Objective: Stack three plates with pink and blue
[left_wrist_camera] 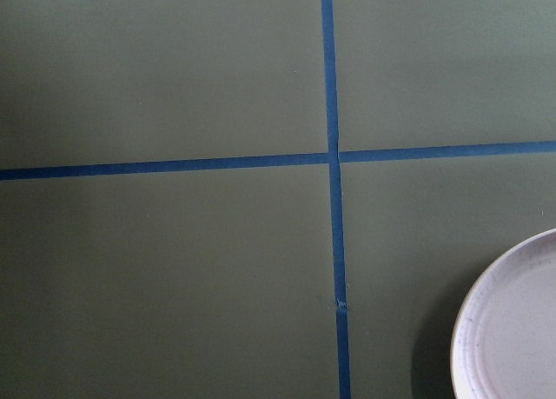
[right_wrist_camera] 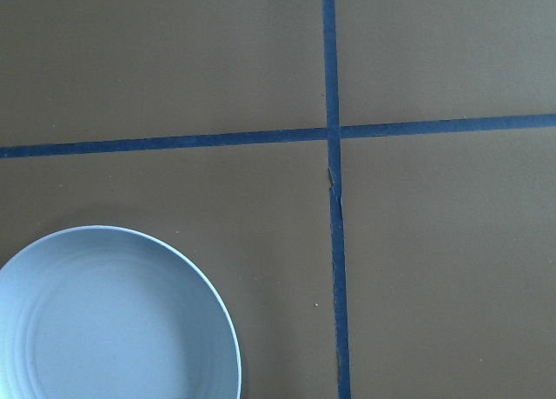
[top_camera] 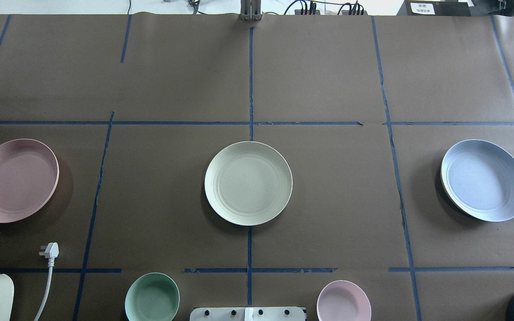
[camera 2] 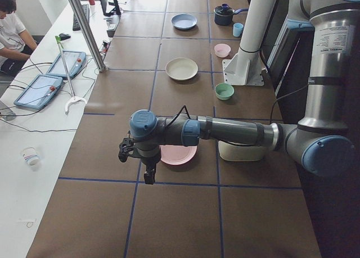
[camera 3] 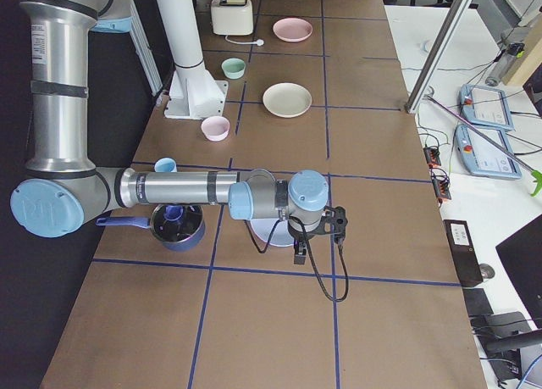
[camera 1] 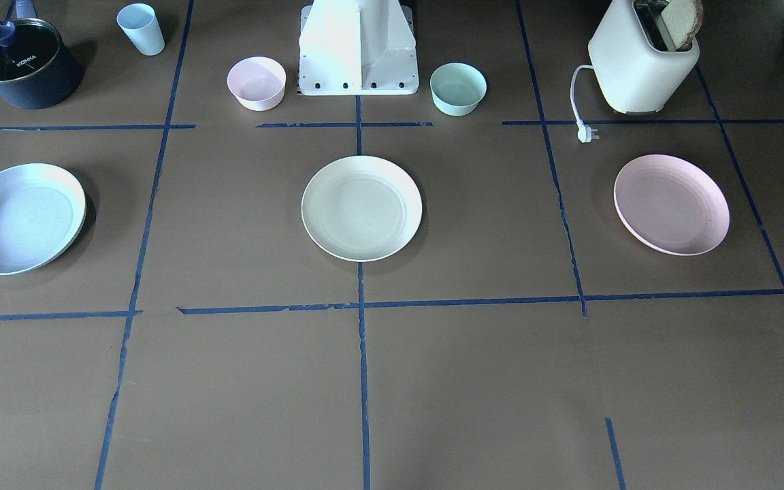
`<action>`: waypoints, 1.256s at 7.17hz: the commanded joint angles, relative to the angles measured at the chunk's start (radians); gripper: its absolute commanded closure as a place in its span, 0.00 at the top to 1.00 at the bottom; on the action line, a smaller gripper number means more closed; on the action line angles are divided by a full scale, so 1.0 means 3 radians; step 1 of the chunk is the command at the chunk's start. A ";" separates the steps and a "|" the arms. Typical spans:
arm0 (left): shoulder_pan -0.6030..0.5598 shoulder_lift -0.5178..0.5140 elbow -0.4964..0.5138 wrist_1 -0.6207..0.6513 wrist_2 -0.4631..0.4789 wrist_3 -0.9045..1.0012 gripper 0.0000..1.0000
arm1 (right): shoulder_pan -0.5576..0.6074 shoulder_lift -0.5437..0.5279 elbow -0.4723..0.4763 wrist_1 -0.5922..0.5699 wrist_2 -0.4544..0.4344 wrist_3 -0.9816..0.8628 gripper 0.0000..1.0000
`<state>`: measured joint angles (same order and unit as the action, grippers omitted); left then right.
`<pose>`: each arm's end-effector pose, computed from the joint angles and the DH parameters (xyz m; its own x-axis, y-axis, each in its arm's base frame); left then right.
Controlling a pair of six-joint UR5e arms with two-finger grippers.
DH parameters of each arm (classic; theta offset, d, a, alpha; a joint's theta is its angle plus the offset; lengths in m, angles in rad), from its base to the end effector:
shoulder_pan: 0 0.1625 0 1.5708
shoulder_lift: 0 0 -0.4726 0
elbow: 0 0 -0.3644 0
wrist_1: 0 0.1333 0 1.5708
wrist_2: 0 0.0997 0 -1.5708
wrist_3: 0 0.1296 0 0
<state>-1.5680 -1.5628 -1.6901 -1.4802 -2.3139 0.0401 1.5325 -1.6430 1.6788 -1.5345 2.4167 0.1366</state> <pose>-0.0443 -0.4601 0.6880 0.7356 0.0561 -0.6751 -0.0323 0.9983 0.0478 0.0196 -0.4368 0.6994 0.6596 0.0572 0.7495 -0.0521 0.9982 -0.0303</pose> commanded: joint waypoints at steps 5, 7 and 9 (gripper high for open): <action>0.0026 0.0142 -0.0185 -0.0021 -0.0003 -0.0016 1.00 | -0.0005 0.0011 -0.0140 0.0089 0.0003 0.0005 1.00; 0.0026 0.0167 -0.0206 -0.0102 -0.0008 0.0014 1.00 | -0.0015 0.0006 -0.0150 0.0099 0.0028 0.0000 1.00; 0.0037 0.0310 -0.0145 -0.0473 -0.0008 0.0015 1.00 | -0.0015 0.0011 -0.0120 0.0094 0.0023 0.0005 1.00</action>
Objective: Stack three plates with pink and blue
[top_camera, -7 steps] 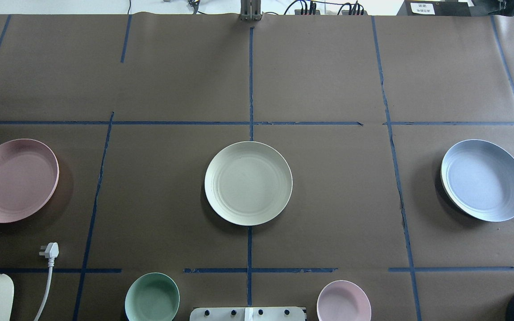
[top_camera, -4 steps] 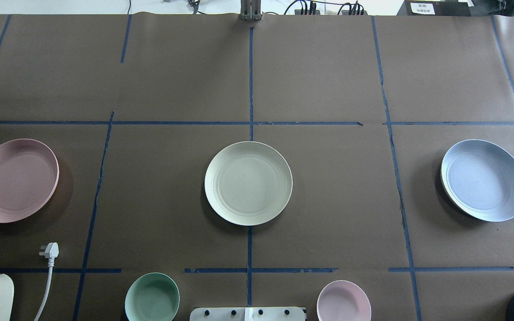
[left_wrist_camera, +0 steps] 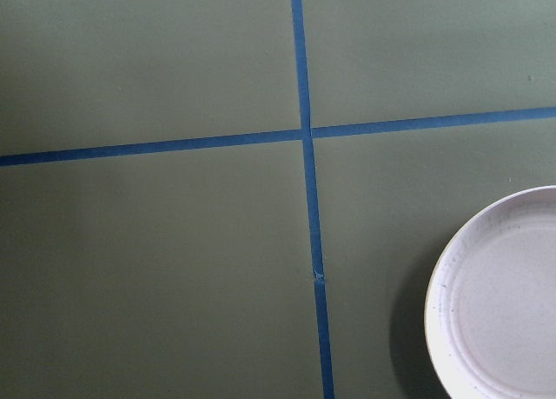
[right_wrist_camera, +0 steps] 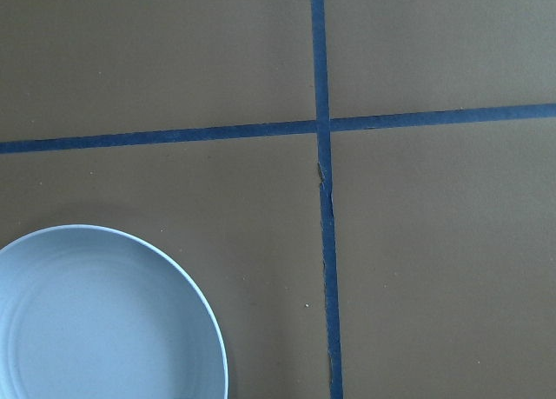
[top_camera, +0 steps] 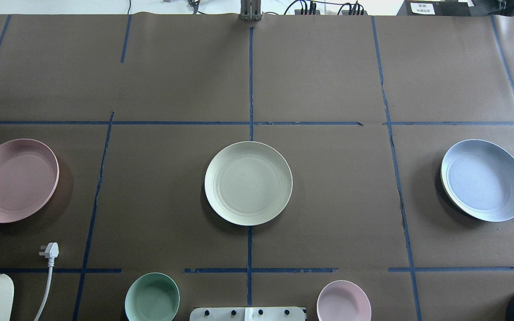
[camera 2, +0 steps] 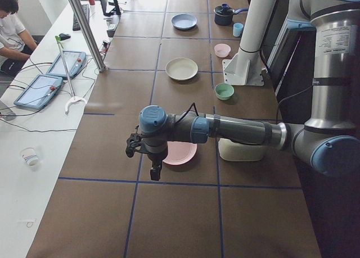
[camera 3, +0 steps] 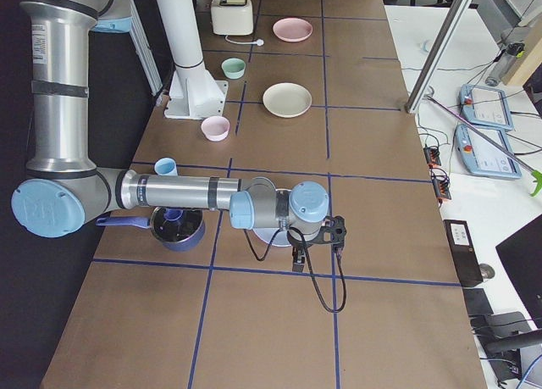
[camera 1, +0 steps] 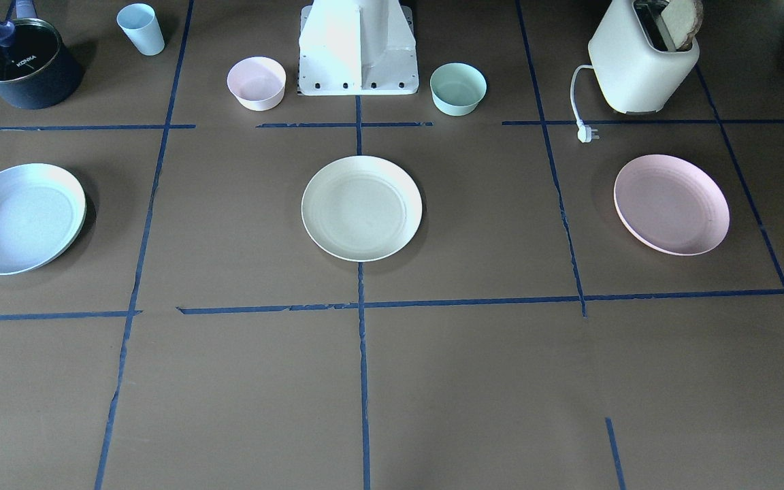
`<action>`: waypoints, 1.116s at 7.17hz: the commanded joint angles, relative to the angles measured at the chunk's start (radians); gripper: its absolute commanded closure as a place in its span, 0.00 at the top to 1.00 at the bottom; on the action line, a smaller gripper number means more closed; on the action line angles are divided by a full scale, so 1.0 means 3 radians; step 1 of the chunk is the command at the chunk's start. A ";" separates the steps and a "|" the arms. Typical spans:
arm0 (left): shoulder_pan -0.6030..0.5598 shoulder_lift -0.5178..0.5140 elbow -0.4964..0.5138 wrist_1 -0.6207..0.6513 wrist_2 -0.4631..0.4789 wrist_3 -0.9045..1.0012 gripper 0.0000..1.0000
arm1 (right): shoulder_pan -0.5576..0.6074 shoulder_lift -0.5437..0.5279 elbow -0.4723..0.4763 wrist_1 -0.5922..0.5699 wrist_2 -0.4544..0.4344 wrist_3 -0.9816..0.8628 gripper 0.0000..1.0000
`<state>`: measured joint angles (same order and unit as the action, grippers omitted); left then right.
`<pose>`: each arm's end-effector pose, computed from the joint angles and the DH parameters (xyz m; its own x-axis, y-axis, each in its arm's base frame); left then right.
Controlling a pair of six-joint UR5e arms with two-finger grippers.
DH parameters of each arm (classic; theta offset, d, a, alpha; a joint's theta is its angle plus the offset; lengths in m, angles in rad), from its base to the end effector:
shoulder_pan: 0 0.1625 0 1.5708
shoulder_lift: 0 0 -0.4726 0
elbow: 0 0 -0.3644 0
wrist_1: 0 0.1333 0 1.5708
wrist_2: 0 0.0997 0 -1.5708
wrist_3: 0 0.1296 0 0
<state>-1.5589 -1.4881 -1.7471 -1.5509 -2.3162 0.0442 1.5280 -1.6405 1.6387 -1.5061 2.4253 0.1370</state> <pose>-0.0403 -0.4307 0.6871 0.7329 0.1027 -0.6725 -0.0443 0.9936 0.1035 0.0169 -0.4375 0.7133 0.6537 0.0614 0.7543 -0.0470 0.9981 -0.0405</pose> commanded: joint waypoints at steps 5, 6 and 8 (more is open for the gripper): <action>0.0971 0.0138 0.0493 -0.1483 0.0005 -0.1397 1.00 | -0.0006 -0.0034 0.0004 -0.0006 0.0020 0.0003 1.00; 0.1094 0.0108 0.0759 -0.1938 0.0000 -0.1643 1.00 | -0.0006 -0.0034 0.0004 -0.0011 0.0020 0.0003 1.00; 0.1401 -0.0014 0.0930 -0.2168 0.0000 -0.2196 1.00 | -0.0011 -0.0034 -0.0012 -0.0011 0.0015 -0.0012 1.00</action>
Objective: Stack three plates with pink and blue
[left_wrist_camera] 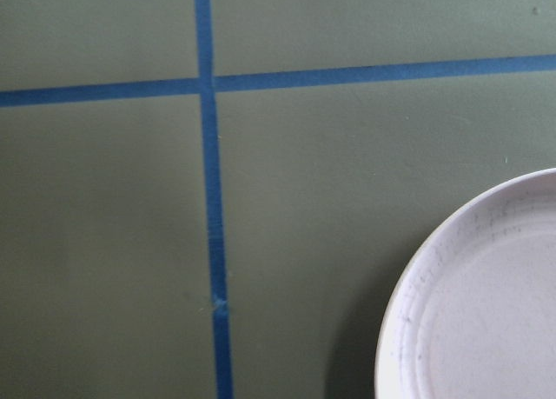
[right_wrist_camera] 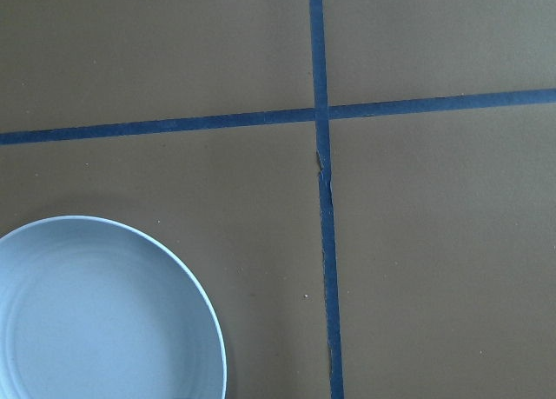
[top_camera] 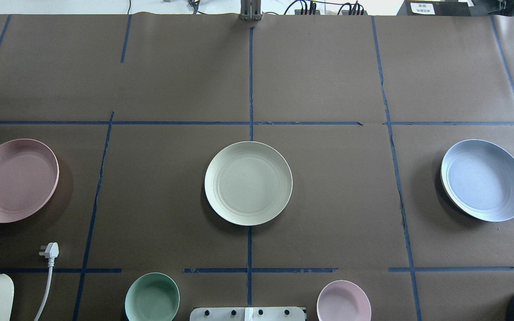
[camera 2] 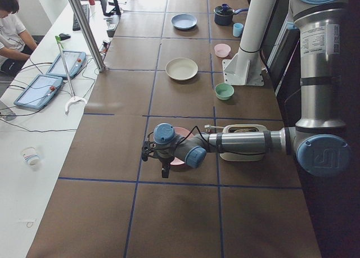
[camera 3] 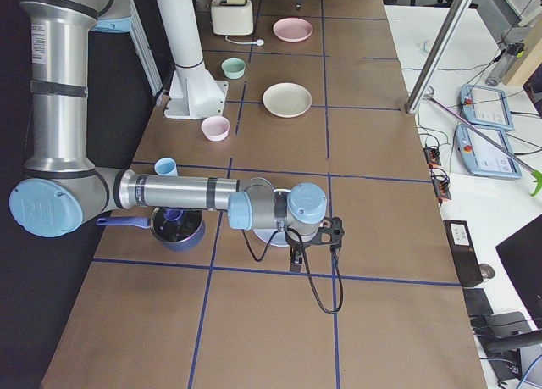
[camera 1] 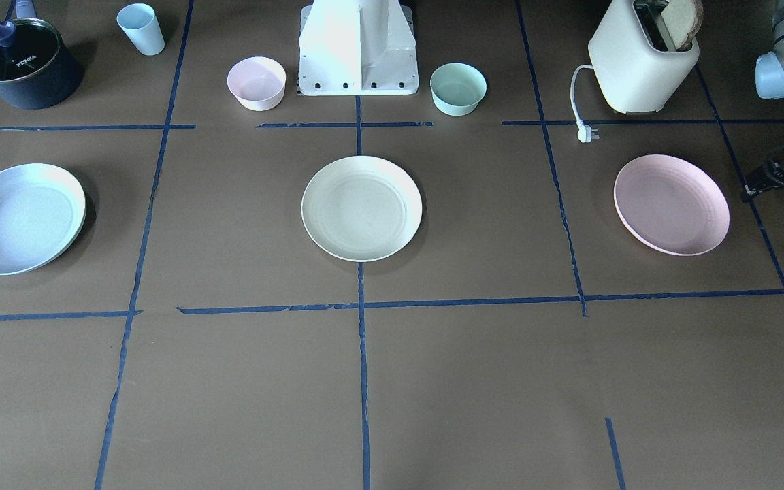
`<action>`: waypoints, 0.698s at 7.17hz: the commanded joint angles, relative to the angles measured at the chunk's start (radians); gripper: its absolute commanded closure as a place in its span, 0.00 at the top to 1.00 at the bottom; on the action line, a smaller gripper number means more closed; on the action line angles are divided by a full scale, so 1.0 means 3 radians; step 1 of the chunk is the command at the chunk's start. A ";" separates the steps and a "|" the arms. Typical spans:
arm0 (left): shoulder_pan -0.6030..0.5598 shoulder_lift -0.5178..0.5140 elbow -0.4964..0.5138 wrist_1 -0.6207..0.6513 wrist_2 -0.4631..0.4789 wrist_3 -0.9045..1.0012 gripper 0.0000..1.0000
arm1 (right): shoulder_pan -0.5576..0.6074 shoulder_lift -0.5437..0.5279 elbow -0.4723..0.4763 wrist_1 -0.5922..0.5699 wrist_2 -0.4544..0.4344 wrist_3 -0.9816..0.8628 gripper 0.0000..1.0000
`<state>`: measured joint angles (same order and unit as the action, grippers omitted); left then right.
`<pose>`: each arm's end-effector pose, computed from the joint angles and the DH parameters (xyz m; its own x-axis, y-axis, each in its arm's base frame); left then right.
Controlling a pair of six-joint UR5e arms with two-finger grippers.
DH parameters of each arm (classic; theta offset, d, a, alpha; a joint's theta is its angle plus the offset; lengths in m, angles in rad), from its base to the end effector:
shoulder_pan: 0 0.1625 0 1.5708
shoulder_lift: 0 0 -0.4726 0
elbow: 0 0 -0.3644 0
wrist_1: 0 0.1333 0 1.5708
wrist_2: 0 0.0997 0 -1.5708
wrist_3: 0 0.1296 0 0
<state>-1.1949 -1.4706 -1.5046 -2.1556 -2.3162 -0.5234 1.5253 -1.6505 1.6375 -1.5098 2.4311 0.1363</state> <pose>0.1200 -0.4277 0.7396 0.6720 0.0308 -0.7399 0.0005 0.9991 0.0421 0.0154 -0.4315 0.7180 0.6500 0.0702 0.7567 -0.0433 0.9975 -0.0554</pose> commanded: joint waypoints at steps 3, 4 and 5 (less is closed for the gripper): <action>0.0296 -0.0073 0.0137 -0.0203 -0.0006 -0.0321 0.26 | -0.0042 0.0000 -0.0043 -0.0004 0.0001 -0.0010 1.00; 0.0296 -0.0073 0.0137 -0.0203 -0.0006 -0.0301 0.05 | -0.0053 0.0005 -0.0043 -0.0004 0.0006 -0.0009 1.00; 0.0301 -0.0073 0.0137 -0.0234 -0.0021 -0.0301 0.00 | -0.0058 0.0000 -0.0043 0.0001 0.0011 -0.0009 1.00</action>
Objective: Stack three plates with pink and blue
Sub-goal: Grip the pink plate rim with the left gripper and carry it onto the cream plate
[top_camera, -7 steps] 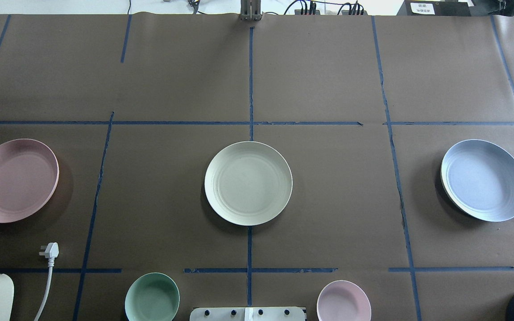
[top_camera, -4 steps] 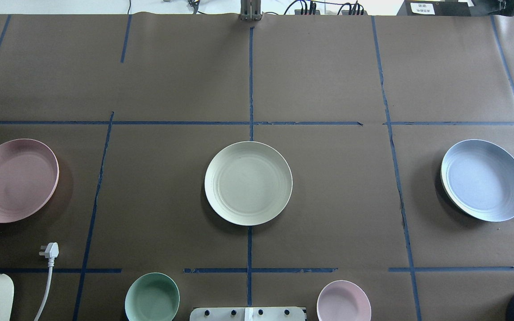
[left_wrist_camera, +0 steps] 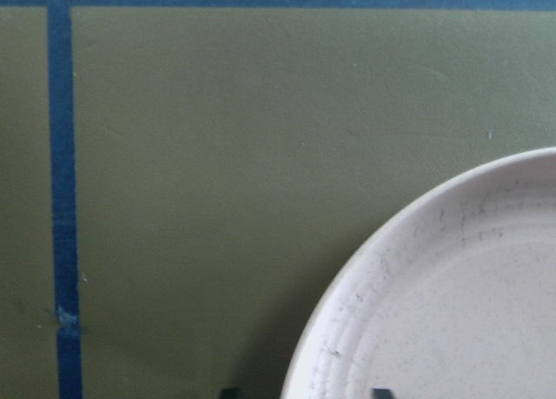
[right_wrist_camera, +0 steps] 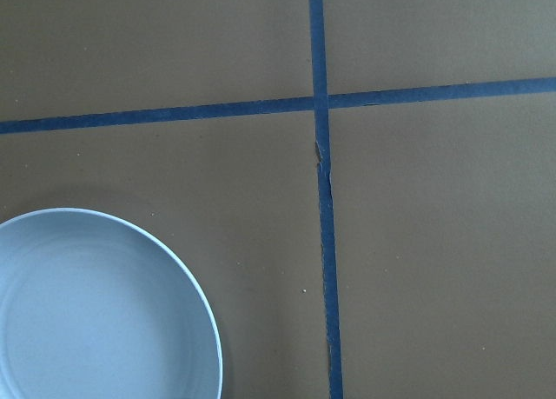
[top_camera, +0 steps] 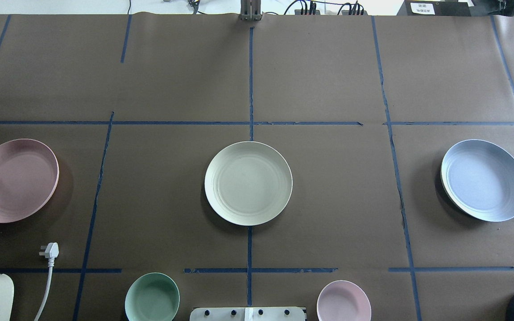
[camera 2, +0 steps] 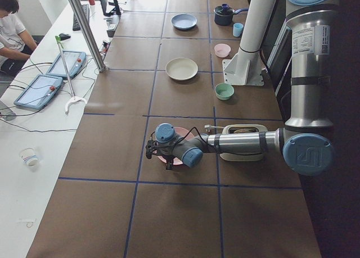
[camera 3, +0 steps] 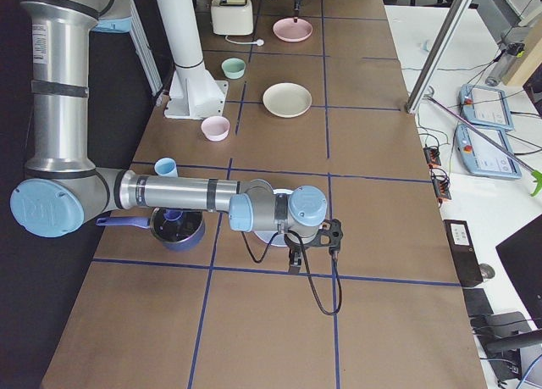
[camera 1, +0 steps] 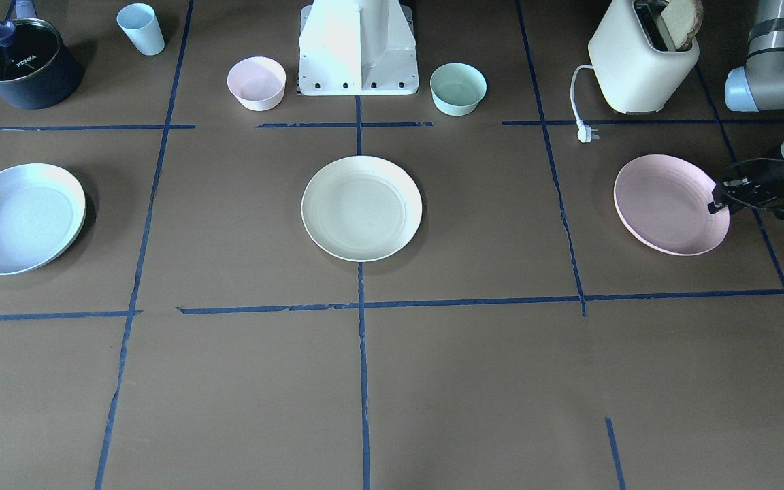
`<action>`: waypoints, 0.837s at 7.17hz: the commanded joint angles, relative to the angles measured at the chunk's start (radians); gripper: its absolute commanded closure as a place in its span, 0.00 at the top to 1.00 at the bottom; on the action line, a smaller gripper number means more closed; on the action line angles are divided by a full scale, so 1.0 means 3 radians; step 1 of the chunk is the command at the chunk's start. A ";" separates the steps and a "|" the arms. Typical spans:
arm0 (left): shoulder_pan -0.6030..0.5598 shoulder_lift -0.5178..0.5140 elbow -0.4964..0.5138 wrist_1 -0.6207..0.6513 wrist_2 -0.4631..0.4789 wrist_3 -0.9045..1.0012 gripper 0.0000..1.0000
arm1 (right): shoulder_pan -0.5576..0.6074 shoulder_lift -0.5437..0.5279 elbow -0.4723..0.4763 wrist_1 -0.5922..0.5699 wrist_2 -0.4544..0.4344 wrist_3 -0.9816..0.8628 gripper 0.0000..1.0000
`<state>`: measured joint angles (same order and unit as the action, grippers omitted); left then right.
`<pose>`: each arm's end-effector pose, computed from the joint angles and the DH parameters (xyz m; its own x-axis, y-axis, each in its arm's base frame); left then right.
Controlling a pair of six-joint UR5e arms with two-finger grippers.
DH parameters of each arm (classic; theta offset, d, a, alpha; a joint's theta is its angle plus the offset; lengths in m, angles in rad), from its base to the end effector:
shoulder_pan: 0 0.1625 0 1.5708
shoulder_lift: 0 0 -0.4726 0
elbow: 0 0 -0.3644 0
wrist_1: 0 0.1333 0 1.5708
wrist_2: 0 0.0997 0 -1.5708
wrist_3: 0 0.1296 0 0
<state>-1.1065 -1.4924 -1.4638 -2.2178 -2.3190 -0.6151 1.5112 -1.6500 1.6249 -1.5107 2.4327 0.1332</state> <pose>0.1624 -0.4250 0.7415 0.6558 0.0274 -0.7545 -0.0276 0.9995 0.0123 0.0093 -0.4308 0.7236 0.6504 0.0678 0.7565 -0.0271 0.9974 -0.0661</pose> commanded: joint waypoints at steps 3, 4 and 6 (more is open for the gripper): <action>0.0027 -0.0687 -0.0050 -0.0180 -0.0751 -0.0686 0.00 | -0.0016 0.0003 -0.0001 0.0009 0.0001 0.0006 1.00; 0.0265 -0.1050 -0.0085 -0.0185 -0.0778 -0.1095 0.00 | -0.0016 0.0029 0.0004 0.0014 0.0001 0.0011 1.00; 0.0923 -0.1802 -0.0096 -0.0160 -0.0657 -0.1827 0.00 | -0.0016 0.0044 0.0014 0.0014 0.0001 0.0016 1.00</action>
<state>-0.9507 -1.8981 -1.4923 -2.2690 -2.5366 -1.0287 1.5057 -1.6391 1.6268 -1.5066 2.4316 0.1367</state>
